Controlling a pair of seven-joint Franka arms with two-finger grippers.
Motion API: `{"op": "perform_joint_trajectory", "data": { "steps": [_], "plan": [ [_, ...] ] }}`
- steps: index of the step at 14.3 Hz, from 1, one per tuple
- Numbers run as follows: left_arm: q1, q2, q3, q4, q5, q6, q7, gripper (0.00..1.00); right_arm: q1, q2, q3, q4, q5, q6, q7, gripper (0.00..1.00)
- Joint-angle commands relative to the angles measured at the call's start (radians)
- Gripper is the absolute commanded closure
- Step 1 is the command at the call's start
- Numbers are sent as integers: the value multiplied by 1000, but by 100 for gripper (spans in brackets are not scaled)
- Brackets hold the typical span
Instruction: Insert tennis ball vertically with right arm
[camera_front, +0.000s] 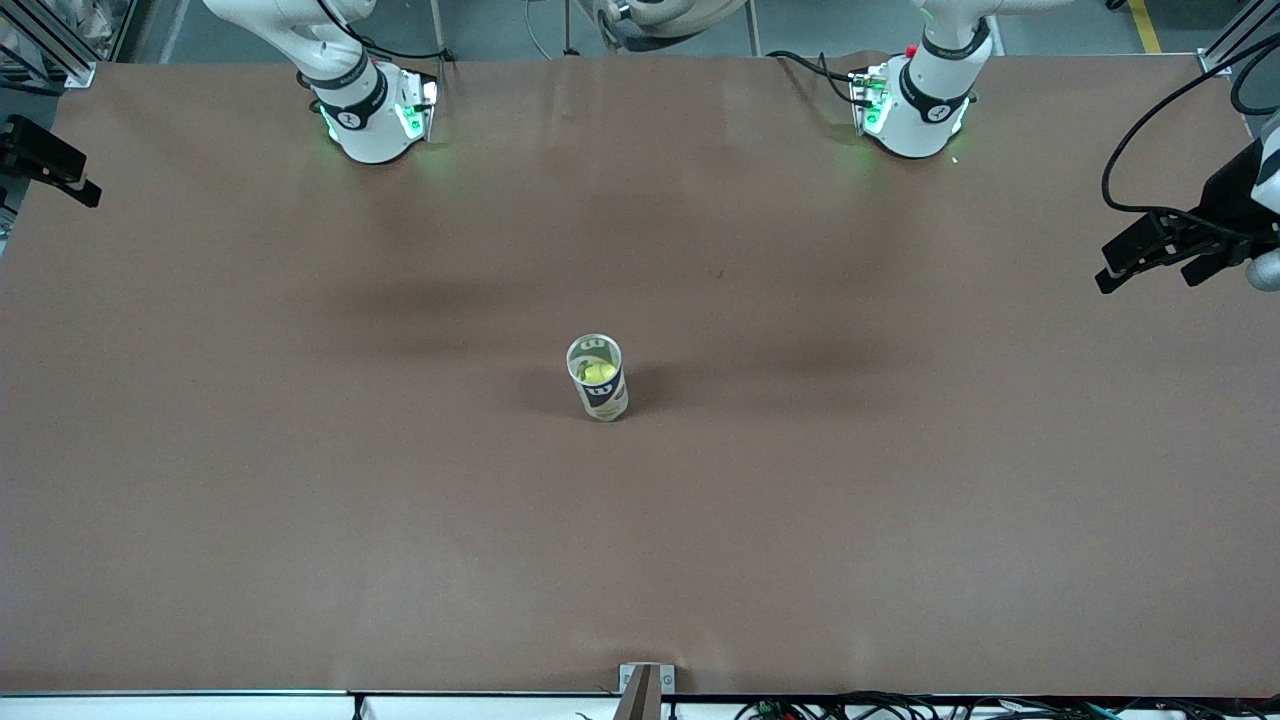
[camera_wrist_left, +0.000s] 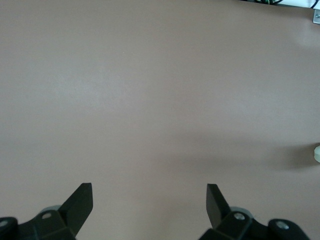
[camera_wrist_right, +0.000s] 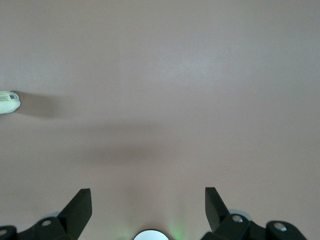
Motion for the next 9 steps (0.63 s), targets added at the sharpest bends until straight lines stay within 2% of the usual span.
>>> {"op": "perform_joint_trajectory", "data": {
  "steps": [1, 5, 9],
  "plan": [
    [-1, -11, -2, 0, 3, -14, -6, 0, 2, -10, -4, -3, 10, -1, 6, 0],
    [-1, 0, -1, 17, 16, -20, 84, 0, 2, -10, -6, -4, 9, -6, 6, 0],
    [2, 17, 1, 29, 20, -119, 155, 0, 0, -8, -6, -4, 9, -9, 7, 0]
  ]
}}
